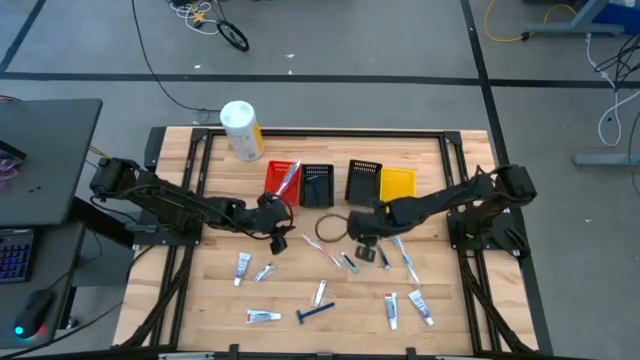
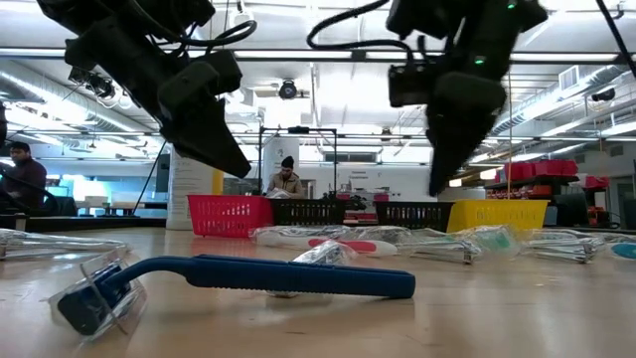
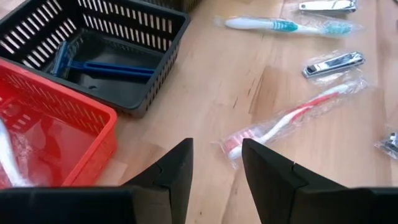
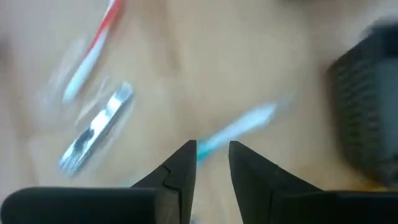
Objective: Pick & Place Travel size toiletries
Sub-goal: Put the silver nail cutter into the right black basket
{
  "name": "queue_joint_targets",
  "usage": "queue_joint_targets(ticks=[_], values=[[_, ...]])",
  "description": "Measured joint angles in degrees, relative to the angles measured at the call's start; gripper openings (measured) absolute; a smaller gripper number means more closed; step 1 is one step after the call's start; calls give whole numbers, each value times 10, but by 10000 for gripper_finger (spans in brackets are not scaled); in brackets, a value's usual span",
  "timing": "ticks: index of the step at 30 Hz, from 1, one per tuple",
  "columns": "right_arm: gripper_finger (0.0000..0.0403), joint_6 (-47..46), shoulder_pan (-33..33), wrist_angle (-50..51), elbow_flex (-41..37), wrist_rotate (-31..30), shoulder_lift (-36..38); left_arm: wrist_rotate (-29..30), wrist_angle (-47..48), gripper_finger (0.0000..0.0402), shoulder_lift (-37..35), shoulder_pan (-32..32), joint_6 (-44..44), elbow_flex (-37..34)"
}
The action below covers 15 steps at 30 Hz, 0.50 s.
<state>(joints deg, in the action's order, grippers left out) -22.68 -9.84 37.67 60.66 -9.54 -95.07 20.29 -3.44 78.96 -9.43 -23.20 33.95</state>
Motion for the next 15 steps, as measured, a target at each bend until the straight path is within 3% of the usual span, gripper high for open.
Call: queue_joint_targets(ticks=[7,15], values=[[106,39,-45,-40,0,22,-10,-4,-2,146,0,0,-3,0],[106,15,-60,30,0,21,-10,-5,-2,146,0,-1,3,0]])
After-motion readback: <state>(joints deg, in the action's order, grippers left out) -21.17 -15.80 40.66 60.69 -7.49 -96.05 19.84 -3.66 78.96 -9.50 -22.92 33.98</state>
